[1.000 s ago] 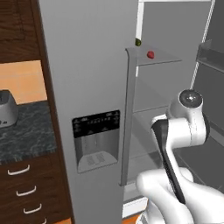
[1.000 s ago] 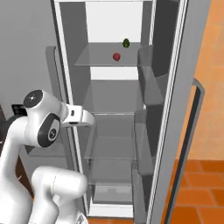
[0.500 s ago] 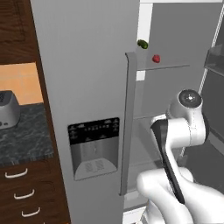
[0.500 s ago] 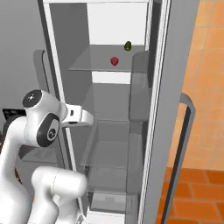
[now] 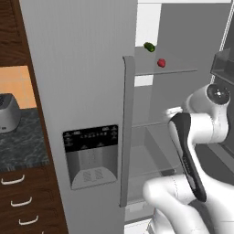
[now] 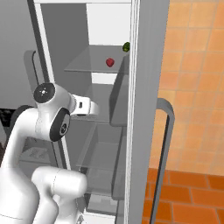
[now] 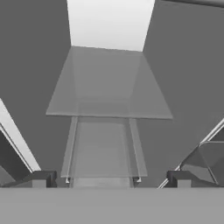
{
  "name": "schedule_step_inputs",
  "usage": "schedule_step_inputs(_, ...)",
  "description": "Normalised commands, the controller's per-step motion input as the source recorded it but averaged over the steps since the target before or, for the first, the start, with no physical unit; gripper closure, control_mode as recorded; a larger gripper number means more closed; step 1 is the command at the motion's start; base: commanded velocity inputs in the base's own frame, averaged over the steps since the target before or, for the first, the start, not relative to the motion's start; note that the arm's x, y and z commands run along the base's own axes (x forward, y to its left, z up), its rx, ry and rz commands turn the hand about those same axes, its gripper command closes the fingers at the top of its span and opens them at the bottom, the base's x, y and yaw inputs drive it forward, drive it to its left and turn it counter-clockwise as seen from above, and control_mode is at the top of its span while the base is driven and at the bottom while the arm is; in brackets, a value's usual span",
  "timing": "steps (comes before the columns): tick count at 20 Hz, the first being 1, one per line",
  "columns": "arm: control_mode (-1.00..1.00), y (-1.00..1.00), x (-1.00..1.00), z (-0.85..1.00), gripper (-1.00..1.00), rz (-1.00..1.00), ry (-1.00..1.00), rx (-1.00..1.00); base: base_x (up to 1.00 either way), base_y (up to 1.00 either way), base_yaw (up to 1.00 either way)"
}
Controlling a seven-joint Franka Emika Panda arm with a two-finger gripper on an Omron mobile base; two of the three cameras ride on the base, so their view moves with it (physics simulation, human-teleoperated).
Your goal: Take the strawberry from the fridge and place it on top of the pancake, located on the dining counter.
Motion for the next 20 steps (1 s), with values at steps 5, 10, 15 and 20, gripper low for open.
schedule_step_inputs(5,-1.00,0.09,0.64,0.83,-1.00,0.00,-0.08,0.05,0.00,0.00,0.00)
schedule_step_inputs(10,-1.00,0.01,0.68,0.65,-1.00,0.00,-0.03,0.04,0.00,0.00,0.00)
schedule_step_inputs(15,-1.00,-0.11,0.51,0.64,-1.00,0.00,0.00,0.01,0.00,0.00,0.00)
schedule_step_inputs(20,-1.00,-0.32,0.44,0.13,-1.00,0.00,0.00,0.00,0.00,0.00,0.00)
